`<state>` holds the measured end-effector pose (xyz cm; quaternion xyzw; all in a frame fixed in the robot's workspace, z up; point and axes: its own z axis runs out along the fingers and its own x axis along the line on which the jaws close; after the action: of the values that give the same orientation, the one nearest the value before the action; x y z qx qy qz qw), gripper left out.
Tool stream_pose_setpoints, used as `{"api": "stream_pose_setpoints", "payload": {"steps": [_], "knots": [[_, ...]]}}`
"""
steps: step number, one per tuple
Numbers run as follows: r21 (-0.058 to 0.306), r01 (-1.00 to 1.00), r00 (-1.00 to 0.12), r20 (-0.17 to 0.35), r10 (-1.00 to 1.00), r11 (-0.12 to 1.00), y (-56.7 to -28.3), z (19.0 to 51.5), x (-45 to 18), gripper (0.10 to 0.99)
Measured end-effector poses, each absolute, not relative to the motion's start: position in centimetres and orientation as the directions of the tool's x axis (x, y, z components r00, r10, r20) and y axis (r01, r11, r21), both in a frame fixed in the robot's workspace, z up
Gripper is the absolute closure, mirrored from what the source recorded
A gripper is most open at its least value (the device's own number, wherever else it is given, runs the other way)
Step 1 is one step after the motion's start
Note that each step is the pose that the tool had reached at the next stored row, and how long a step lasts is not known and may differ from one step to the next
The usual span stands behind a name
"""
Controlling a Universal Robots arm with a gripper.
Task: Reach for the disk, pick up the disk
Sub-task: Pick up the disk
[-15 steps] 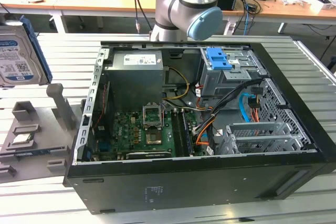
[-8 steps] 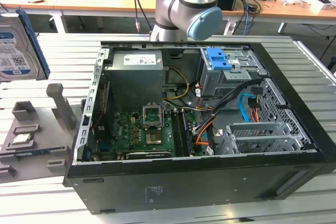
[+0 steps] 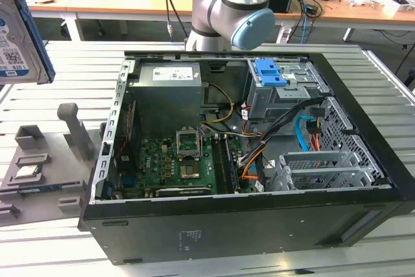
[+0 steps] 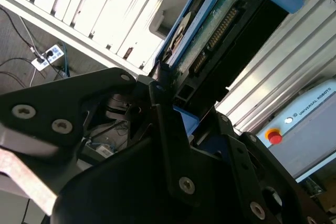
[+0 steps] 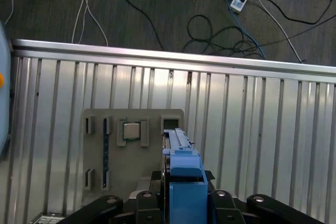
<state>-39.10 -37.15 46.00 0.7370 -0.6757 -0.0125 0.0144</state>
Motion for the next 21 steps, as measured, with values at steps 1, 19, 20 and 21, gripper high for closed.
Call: {"api": "stream_pose_setpoints", "payload": {"steps": [1,19,20,21], "knots": [[0.038,-0.996,0.087,0.001,-0.996,-0.087,-37.1,46.3,-39.1,0.718],[0.038,-0.996,0.087,0.001,-0.996,-0.086,-37.1,48.6,-37.4,0.718],[0.038,-0.996,0.087,0.001,-0.996,-0.086,-37.1,48.6,-36.9,0.718],[0.038,-0.996,0.087,0.001,-0.996,-0.087,-37.1,48.6,-36.4,0.718]]}}
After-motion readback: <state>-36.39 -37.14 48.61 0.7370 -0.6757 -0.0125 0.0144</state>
